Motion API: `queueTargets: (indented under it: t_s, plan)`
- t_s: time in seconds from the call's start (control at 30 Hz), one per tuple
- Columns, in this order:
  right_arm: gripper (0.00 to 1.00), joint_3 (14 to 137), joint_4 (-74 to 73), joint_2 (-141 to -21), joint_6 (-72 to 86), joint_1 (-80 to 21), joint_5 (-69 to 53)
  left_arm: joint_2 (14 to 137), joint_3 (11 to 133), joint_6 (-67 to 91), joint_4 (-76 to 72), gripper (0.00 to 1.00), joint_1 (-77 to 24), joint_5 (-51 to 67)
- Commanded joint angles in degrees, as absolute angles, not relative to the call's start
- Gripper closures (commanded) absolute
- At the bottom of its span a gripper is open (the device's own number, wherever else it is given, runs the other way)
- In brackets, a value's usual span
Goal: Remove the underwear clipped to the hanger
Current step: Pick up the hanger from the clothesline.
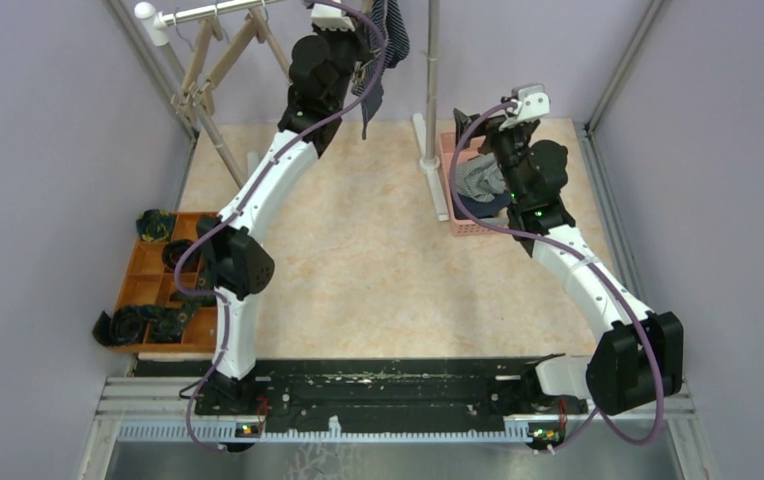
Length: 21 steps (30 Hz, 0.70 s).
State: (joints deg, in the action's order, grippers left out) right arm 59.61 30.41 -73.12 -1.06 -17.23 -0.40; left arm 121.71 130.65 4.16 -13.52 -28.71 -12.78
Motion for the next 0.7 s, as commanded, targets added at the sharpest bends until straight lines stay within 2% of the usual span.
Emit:
queueTargets:
  t_s: [0.0, 0.3, 0.53, 0.67]
  plan:
    - [0.01, 59.76, 32.66, -72.52, -1.33, -18.02, -1.50, 118.38, 131.88, 0.23, -19.29, 1.00, -28.48, -10.81]
    - [0.01, 60.12, 31.90, -74.26, -0.72, -18.02, -1.59, 111.99, 129.66, -4.82, -20.17, 1.00, -30.35, -12.42]
    - [0.01, 60.55, 31.55, -73.66, -0.64, -18.01, -1.48, 104.16, 125.87, -3.24, -9.29, 1.00, -31.73, -16.04]
    - [0.01, 59.96, 32.26, -73.17, -0.24, -17.97, -1.65, 98.78, 117.85, -0.21, -5.92, 1.00, -31.82, -16.36]
